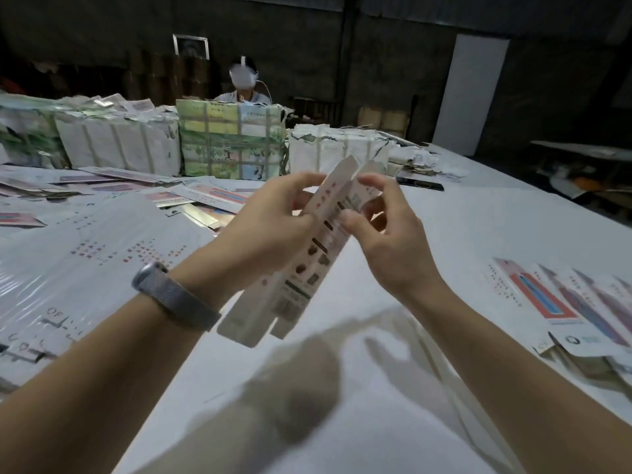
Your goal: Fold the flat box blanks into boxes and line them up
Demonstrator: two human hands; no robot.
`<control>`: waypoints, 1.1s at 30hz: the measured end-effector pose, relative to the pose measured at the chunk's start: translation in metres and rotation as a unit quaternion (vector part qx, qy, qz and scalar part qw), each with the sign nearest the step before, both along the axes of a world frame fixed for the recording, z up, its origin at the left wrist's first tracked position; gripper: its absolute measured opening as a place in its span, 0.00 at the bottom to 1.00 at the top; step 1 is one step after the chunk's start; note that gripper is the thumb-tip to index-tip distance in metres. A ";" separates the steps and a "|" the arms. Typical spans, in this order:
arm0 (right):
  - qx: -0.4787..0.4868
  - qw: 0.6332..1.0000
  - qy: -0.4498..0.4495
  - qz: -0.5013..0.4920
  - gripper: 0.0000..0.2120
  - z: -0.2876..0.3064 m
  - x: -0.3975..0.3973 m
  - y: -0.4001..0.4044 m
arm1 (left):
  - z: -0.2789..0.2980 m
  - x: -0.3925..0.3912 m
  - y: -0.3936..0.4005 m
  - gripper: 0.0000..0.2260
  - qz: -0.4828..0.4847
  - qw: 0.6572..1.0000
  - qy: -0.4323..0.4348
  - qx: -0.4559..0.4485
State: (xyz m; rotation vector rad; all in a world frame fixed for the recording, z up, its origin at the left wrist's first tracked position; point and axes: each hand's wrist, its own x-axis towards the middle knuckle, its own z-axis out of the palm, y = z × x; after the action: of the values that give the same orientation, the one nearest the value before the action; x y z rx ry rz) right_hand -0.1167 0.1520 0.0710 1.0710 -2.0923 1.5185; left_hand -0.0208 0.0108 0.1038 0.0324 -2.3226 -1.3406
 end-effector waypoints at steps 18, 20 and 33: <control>-0.096 0.977 -0.137 0.132 0.21 0.015 0.007 0.005 | -0.039 -0.013 0.028 0.25 -0.129 0.948 0.010 0.289; -0.079 0.982 -0.120 0.126 0.22 0.016 0.006 0.007 | -0.038 -0.013 0.029 0.30 -0.083 0.959 0.044 0.267; 0.013 0.993 0.104 -0.053 0.19 0.016 0.003 0.011 | -0.035 -0.010 0.021 0.24 -0.157 0.939 0.022 0.305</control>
State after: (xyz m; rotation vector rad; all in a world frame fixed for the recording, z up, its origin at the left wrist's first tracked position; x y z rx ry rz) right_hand -0.1139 0.1625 0.0875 1.0591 -1.9973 1.2757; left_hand -0.0311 0.0319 0.0688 -0.1802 -1.8379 -2.1529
